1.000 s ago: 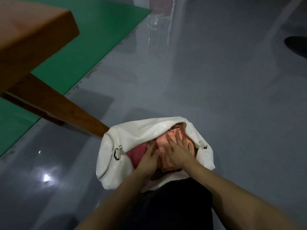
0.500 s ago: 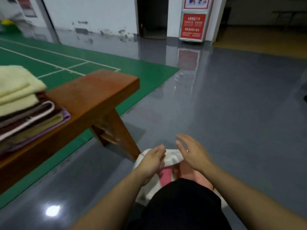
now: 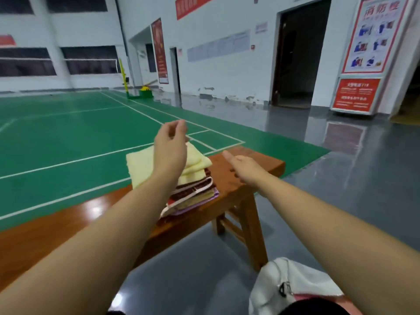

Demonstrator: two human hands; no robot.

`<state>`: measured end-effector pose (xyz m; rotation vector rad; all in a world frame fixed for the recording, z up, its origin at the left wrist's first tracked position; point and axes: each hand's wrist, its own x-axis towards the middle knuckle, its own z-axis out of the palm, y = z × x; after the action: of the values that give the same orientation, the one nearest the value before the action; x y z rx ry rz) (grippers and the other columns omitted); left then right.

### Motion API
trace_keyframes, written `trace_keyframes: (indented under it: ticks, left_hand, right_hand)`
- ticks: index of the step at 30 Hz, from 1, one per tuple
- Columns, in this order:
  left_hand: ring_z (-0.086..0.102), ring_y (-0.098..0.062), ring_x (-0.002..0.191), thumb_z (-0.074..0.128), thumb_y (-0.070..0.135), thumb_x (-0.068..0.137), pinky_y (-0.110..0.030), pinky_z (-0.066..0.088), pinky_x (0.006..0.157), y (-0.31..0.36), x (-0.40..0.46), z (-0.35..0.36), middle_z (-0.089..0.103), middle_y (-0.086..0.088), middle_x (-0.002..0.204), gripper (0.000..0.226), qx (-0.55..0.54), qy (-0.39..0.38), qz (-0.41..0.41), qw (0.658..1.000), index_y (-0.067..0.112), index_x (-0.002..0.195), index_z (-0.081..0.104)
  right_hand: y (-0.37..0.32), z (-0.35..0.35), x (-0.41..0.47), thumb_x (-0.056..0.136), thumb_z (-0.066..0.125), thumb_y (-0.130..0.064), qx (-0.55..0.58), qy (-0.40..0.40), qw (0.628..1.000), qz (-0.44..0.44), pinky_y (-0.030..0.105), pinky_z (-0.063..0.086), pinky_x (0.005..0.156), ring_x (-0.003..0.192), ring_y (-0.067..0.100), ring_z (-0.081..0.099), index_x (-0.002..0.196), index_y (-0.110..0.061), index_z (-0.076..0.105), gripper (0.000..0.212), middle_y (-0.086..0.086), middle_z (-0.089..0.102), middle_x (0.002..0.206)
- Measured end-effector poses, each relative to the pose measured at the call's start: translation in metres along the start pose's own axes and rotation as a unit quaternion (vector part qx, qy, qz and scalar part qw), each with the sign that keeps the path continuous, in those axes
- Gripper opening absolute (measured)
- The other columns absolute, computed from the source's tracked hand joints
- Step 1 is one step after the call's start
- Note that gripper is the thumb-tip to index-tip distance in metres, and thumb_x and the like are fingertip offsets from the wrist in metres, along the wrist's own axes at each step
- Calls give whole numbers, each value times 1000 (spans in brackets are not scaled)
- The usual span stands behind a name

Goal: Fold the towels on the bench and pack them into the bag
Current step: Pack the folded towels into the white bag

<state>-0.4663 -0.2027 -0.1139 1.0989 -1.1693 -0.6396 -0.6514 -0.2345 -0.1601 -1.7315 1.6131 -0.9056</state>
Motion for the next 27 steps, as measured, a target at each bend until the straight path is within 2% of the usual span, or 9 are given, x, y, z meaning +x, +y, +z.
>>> trace_keyframes:
  ticks: [2, 4, 6, 9, 13, 16, 19, 23, 27]
  left_hand:
    - [59, -21, 114, 58, 45, 98, -43, 47, 105, -2, 31, -40, 60, -1, 124, 34, 76, 151, -28, 985, 20, 121, 57]
    - [43, -32, 134, 65, 58, 88, -47, 35, 115, -16, 53, -73, 42, -14, 146, 75, 178, 206, -169, 947, 10, 141, 43]
    - [35, -38, 143, 72, 67, 78, -51, 33, 116, -37, 62, -93, 30, -17, 158, 107, 179, 130, -318, 922, 4, 152, 28]
    - [64, -34, 114, 79, 56, 78, -49, 54, 95, -59, 57, -103, 60, -16, 138, 77, 66, -21, -403, 913, 7, 134, 56]
    - [74, -29, 72, 75, 43, 88, -39, 60, 59, -63, 47, -97, 76, -14, 95, 48, 70, -74, -410, 906, 7, 116, 64]
    - [75, -30, 69, 75, 45, 88, -39, 58, 52, -62, 43, -97, 77, -15, 96, 52, 68, -83, -427, 898, 8, 122, 64]
    - [74, -31, 69, 78, 43, 85, -36, 56, 48, -61, 41, -94, 77, -15, 96, 52, 74, -81, -428, 897, 7, 119, 64]
    - [74, -33, 84, 81, 49, 81, -37, 58, 58, -57, 37, -98, 75, -16, 103, 59, 56, -72, -417, 904, 8, 118, 62]
    - [74, -34, 96, 84, 61, 68, -46, 60, 81, -51, 35, -111, 76, -15, 107, 76, -4, -83, -394, 915, 12, 122, 66]
  right_hand:
    - [-22, 16, 17, 94, 41, -72, 51, -20, 998, 25, 48, 46, 106, 115, 31, 61, 131, -5, 61, 79, 11, 66, 128]
    - [-37, 30, 32, 79, 51, -84, 114, -45, 991, 62, 50, 48, 105, 116, 30, 63, 132, -12, 62, 90, 12, 66, 131]
    - [-50, 42, 39, 60, 56, -95, 138, -92, 982, 90, 49, 44, 109, 125, 28, 58, 140, -18, 56, 110, 5, 59, 142]
    - [-62, 56, 49, 72, 64, -83, 93, -89, 989, 73, 46, 40, 111, 136, 35, 47, 152, -9, 39, 112, 10, 45, 153]
    - [-71, 62, 57, 49, 76, -83, 118, -97, 982, 108, 49, 53, 100, 115, 35, 65, 143, -8, 49, 123, 15, 63, 135]
    - [-84, 57, 49, 78, 74, -65, 180, -217, 949, 138, 45, 58, 92, 93, 29, 74, 112, -10, 69, 65, 13, 77, 103]
    - [-93, 52, 45, 83, 73, -59, 202, -246, 935, 157, 48, 54, 100, 105, 31, 72, 96, -11, 72, 50, 14, 77, 104]
    - [-99, 56, 40, 74, 84, -53, 171, -240, 944, 146, 55, 53, 98, 104, 35, 72, 111, -8, 68, 60, 17, 76, 103]
    - [-98, 53, 36, 81, 82, -39, 274, -213, 933, 96, 51, 58, 91, 101, 33, 73, 121, -7, 67, 53, 17, 76, 107]
